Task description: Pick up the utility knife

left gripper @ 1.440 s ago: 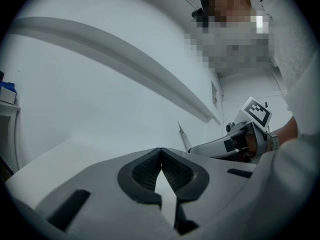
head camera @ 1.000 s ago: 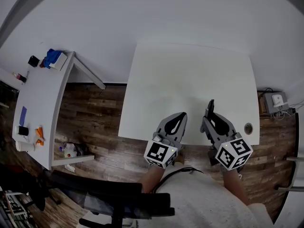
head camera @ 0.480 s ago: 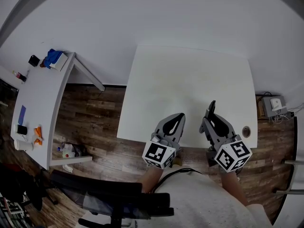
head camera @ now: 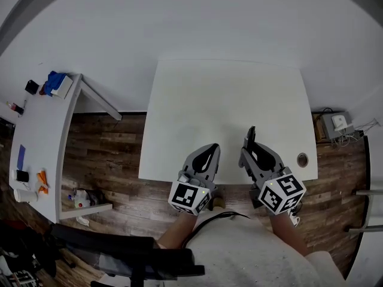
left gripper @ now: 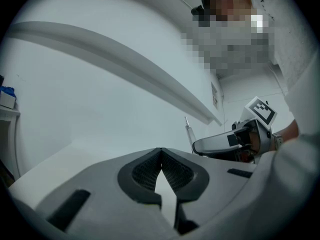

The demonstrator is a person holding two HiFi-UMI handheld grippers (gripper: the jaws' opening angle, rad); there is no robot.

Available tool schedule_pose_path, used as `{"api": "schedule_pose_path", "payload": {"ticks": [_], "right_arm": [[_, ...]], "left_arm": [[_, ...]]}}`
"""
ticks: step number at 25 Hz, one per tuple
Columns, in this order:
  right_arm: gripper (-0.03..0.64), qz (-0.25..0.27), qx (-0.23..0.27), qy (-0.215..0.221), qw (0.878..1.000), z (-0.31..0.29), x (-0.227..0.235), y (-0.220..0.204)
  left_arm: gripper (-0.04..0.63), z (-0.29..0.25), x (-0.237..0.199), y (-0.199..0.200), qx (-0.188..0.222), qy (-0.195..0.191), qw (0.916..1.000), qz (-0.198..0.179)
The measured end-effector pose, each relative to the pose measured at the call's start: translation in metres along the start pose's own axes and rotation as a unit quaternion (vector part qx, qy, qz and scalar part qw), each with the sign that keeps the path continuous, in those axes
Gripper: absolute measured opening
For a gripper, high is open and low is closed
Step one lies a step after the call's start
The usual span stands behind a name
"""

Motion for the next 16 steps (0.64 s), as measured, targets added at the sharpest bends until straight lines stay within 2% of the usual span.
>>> {"api": "schedule_pose_path", "payload": {"ticks": [16], "right_arm": [[0.132,-0.008,-0.002,-0.018,1.000,0.0079,0.0021,-0.0084]], "left_arm": [[0.008,0.0025,0.0055,-0.0032,-0.003,-0.005,1.0000,0.001]]}}
Point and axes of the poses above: the fingertips, and each gripper's own axes: z backward along the fingers, x to its right, y out of its top, the point moved 2 cm from there along z, backward along the fingers, and after that the axes turned 15 degrees about z, right-handed, at the moved point
